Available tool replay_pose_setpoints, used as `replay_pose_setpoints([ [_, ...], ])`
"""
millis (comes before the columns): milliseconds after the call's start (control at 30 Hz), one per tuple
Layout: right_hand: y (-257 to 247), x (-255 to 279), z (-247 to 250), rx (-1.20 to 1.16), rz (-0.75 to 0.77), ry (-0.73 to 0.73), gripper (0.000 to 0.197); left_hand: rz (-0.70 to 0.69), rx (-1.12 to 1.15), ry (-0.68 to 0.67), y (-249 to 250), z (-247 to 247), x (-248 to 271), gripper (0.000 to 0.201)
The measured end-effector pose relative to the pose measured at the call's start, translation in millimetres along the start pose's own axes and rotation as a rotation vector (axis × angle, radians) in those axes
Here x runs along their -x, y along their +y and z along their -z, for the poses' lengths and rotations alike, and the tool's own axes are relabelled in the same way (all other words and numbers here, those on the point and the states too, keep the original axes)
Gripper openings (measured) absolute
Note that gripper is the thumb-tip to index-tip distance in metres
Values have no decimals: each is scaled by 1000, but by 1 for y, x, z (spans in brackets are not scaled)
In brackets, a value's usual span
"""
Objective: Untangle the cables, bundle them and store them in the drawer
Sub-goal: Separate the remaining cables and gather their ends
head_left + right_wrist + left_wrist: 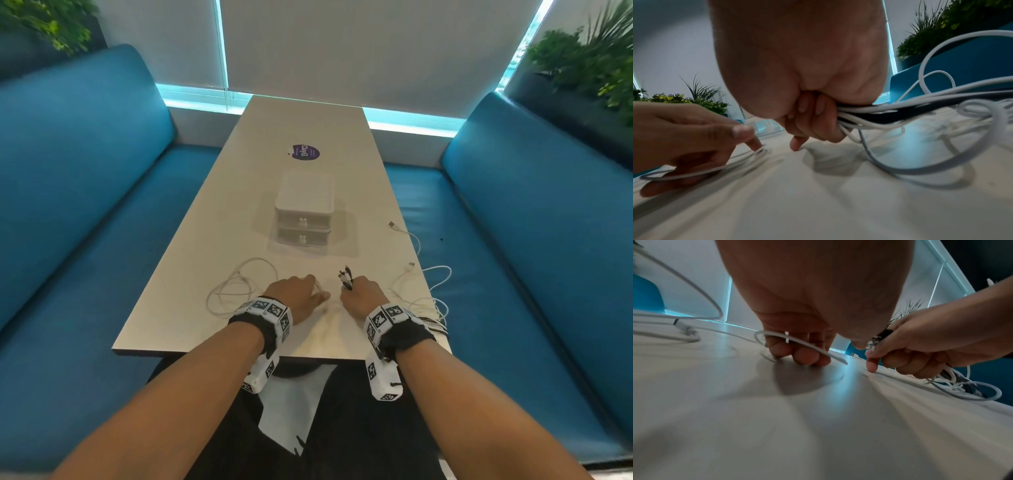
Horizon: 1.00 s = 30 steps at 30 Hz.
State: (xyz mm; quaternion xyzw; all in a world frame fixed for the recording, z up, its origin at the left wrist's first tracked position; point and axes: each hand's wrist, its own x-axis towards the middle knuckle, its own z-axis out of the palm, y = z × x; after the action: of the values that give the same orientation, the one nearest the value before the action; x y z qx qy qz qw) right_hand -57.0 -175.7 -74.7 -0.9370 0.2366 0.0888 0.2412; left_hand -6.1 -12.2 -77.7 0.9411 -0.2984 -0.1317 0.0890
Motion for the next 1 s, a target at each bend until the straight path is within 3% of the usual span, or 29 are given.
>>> replay_pose_setpoints([
  [133,0,0,2,-45,7,-4,36,-162,-7,-80,8,4,2,42],
  [300,-2,-2,10,-132,17,69,40,-268,-161,-85,14,1,5,70],
  [400,-3,-3,10,-80,48,102,37,-283,-123,-79,9,2,2,57],
  [567,-1,-3,10,26,34,170,36,-224,-86,-69,2,7,1,25],
  [800,8,-3,22,10,-5,194,27,-123,-105,-14,-21,34,3,34],
  [1000,-12,3,25,-242,53,175,36,-149,-139,-85,4,32,6,32],
])
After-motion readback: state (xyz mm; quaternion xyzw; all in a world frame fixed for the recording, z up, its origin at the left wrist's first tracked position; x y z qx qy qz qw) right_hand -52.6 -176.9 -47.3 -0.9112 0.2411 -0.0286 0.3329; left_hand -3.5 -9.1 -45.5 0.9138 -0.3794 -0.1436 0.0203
